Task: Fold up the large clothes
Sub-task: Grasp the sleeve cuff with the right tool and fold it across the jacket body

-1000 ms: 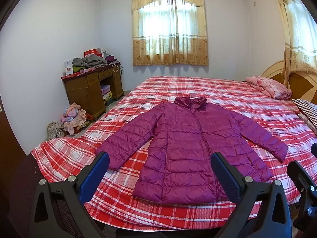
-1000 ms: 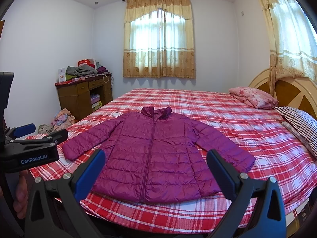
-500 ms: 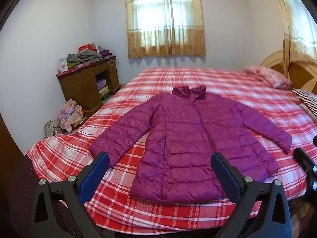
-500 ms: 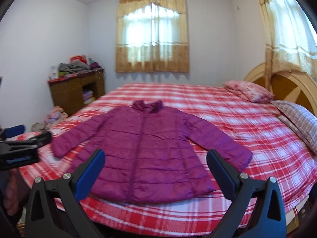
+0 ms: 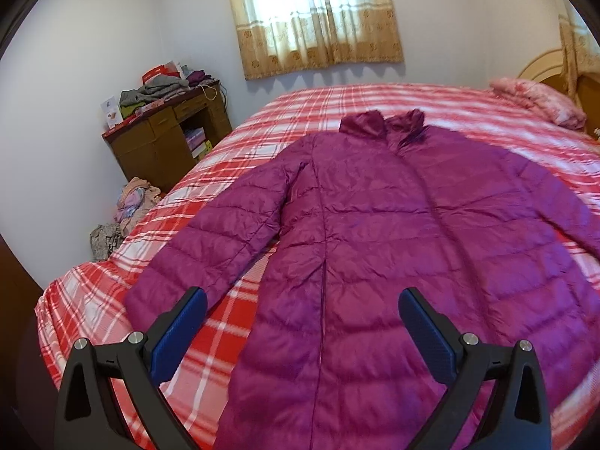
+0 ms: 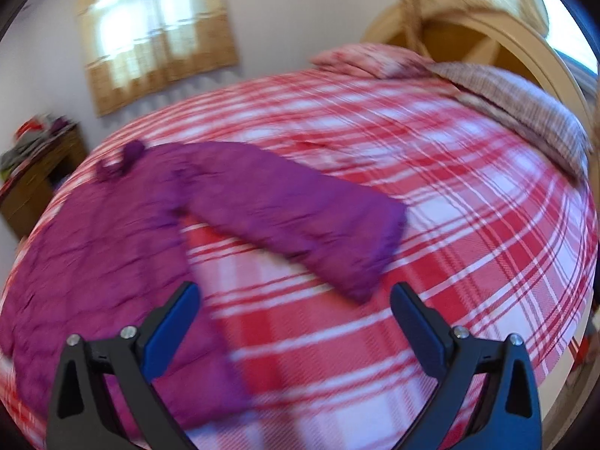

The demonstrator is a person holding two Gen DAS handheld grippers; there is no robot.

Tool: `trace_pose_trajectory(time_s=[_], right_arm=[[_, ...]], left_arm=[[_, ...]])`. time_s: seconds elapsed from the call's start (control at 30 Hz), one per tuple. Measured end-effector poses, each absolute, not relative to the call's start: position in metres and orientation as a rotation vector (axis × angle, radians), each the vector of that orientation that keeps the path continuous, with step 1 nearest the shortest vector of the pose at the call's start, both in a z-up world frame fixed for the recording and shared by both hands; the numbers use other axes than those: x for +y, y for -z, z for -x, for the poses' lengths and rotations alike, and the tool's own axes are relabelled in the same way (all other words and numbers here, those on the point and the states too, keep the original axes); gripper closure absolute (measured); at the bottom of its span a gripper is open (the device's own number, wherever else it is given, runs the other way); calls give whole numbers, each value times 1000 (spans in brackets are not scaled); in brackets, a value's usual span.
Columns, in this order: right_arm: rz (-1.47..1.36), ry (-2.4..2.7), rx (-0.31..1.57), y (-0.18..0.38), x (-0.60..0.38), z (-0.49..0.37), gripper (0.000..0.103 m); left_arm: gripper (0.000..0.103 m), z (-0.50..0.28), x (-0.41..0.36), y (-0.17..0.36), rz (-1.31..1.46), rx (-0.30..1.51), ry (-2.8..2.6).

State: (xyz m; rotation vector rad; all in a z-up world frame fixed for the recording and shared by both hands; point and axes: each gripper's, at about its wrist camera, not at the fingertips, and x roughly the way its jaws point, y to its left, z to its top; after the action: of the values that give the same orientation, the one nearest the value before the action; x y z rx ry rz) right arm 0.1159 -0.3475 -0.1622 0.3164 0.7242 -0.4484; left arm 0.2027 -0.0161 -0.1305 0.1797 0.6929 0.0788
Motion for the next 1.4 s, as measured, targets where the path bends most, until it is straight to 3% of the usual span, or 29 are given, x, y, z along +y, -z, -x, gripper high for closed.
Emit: trace_pose_trajectory(time_s=[0.17, 0.33, 0.37, 0.43, 0.53, 0.73, 0.97, 1.2, 1.4], right_arm=[[-399, 569, 739, 181, -407, -137, 6], [-481, 548, 796, 208, -437, -159, 27], [-466, 548, 793, 208, -435, -160, 32], [-421, 523, 781, 207, -433, -162, 75], [-418, 502, 767, 203, -442, -157, 87], [-413, 571, 731, 186, -471, -157, 92], [-297, 536, 676, 145, -440, -185, 93], [-103, 406, 597, 101, -358, -234, 94], [56, 278, 582, 102, -274, -276, 94]], left_arm=[[1, -244, -20, 160, -218, 719, -128], [1, -276, -3, 184, -245, 749, -234], [1, -280, 3, 187, -243, 757, -246], [1, -286, 17, 190, -225, 779, -265], [1, -289, 34, 180, -209, 770, -272], [1, -294, 80, 150, -207, 728, -305], [1, -307, 132, 137, -207, 715, -386], [1, -303, 145, 135, -207, 714, -398], [1, -303, 151, 139, -186, 727, -394]])
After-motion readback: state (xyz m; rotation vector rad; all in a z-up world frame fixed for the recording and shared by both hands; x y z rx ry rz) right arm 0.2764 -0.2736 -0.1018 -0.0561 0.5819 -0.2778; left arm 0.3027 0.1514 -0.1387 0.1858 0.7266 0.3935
